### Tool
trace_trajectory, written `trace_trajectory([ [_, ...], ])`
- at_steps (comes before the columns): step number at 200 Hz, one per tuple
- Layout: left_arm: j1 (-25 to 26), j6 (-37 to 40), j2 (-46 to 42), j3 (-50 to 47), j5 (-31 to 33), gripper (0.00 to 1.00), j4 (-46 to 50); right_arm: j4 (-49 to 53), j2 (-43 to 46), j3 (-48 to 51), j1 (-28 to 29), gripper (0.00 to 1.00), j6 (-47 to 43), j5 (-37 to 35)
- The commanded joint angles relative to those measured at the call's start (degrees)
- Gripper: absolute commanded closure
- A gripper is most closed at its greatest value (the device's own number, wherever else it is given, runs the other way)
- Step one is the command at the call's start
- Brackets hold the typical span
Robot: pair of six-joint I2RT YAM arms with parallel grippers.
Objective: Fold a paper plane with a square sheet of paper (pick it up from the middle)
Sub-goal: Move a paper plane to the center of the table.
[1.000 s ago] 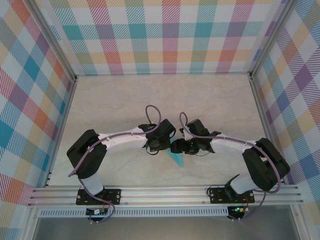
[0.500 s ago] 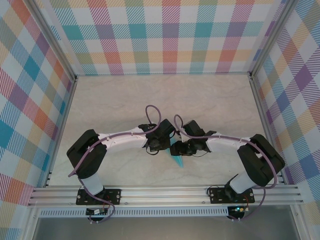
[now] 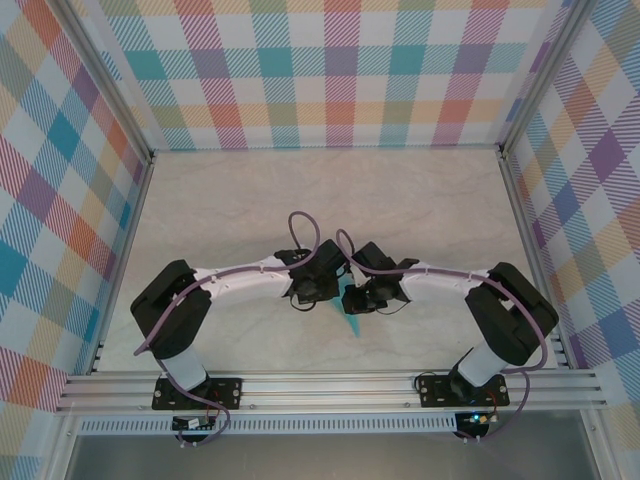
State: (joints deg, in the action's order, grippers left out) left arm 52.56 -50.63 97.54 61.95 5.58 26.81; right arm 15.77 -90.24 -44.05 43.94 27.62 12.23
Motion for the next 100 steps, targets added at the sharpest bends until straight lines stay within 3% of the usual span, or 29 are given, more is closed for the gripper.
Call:
trace_trajectory([
  [1, -0.7, -1.2, -4.2, -1.5, 1.0, 0.88, -1.3, 5.6, 0.9, -3.7, 2.0, 0.95, 0.0, -5.9],
  [47, -0.7, -3.3, -14.2, -7.1, 6.3, 0.71, -1.5, 19.9, 1.6, -10.7, 3.0, 0.96, 7.8, -22.9],
  [73, -1.2, -5.0, -19.0, -12.4, 8.6, 0.62, -2.4, 22.1, 0.2, -13.1, 3.0, 0.96, 10.3, -26.9],
  [100, -1.5, -6.0, -19.9, -13.8, 9.6, 0.61, -0.9, 24.1, -3.5, -16.9, 3.0, 0.95, 12.3, -28.3],
])
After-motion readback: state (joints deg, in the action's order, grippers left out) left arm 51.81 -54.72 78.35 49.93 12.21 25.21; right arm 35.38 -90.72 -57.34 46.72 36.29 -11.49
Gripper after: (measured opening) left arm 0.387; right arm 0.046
